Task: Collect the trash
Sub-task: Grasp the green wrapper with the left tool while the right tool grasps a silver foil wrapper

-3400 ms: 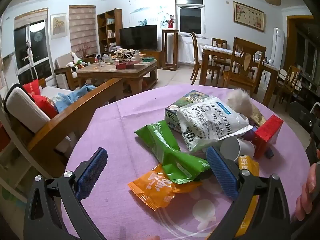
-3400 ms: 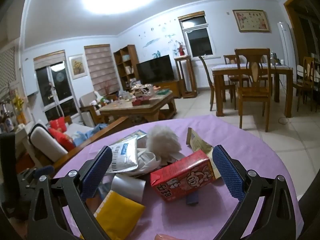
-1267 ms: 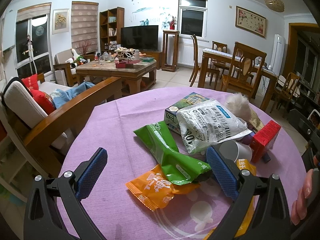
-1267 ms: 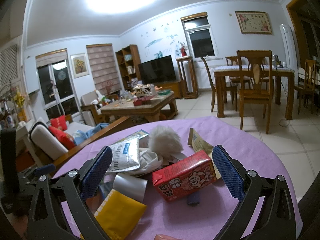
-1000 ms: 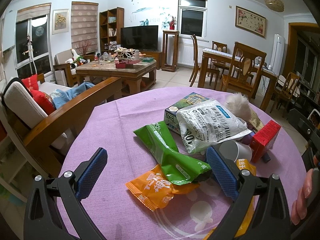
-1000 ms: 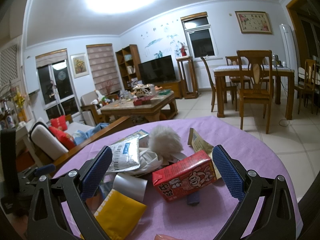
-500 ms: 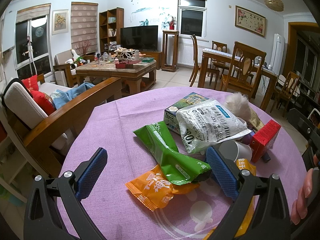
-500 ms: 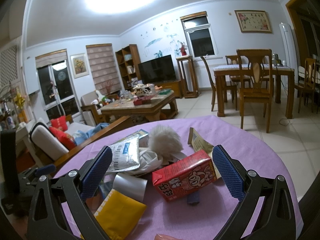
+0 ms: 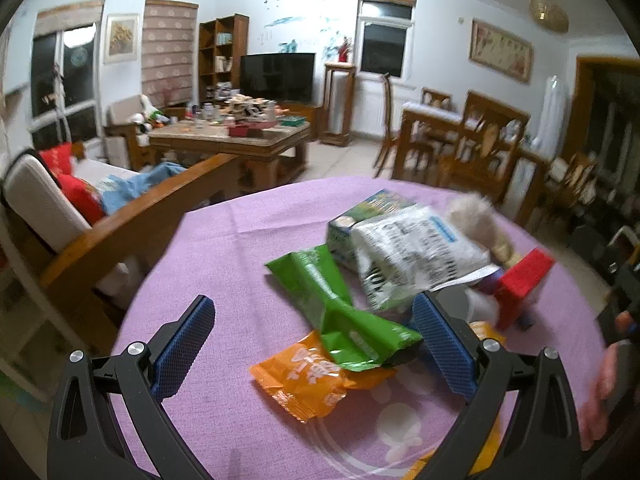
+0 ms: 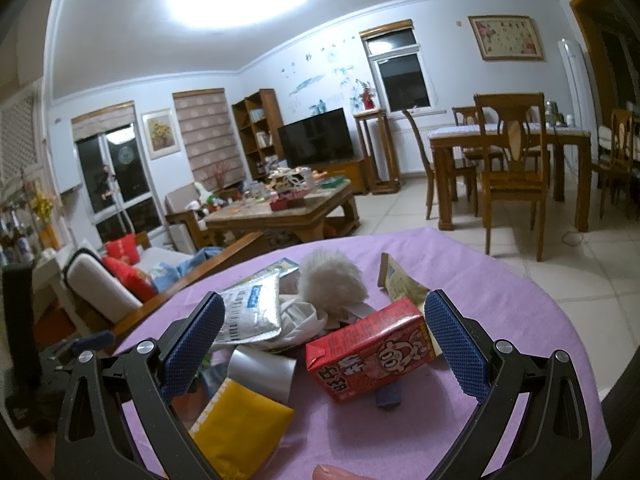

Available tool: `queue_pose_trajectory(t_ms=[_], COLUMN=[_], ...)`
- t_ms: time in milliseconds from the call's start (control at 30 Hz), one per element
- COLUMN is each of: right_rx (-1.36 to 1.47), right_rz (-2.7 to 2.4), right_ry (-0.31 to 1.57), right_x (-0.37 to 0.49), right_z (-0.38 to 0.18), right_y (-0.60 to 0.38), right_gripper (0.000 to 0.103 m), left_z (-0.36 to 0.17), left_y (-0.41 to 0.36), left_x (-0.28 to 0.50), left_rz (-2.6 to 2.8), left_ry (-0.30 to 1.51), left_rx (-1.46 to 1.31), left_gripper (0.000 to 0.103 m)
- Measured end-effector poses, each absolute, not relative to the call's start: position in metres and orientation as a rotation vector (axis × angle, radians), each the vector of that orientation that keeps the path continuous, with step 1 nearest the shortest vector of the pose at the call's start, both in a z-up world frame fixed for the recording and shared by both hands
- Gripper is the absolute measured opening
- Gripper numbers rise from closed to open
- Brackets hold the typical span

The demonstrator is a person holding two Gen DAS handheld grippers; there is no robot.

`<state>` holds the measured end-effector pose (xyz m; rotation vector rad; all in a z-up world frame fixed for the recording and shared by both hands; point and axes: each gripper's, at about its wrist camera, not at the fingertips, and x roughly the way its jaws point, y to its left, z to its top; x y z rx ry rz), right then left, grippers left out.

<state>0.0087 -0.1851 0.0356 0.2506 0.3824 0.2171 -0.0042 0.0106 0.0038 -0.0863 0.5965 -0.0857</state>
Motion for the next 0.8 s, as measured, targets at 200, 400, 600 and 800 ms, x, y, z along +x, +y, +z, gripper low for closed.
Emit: queue_pose_trajectory(t_ms=[200, 400, 600, 800], right_rx=[0.296, 0.123, 0.19, 0.026], right_rz=[0.43, 0.32, 0.345, 0.448], right_ry=[0.599, 0.563, 0.62, 0.693], right_x=[0.006, 0.004, 0.036, 0.092], right_z=[0.02, 0.029, 0.029, 0.033], right_y=[-0.17, -0.151, -0.15, -0.082], right_gripper=[0.099, 0.099, 0.099, 0.099], left_z=[0.011, 0.016, -0.015, -0.028], left_y=[0.031, 0.032, 0.038, 0.033], left_x=[0.0, 0.04, 0.068, 0.072], left_rz=[-0.318, -0.459, -0.402, -0.402], left_ry=[0.606, 0.739, 0.906, 0.972], left_rx=[-0.11, -0.188, -0.312, -0.296], left_gripper=[0.098, 0.098, 0.09, 0.072])
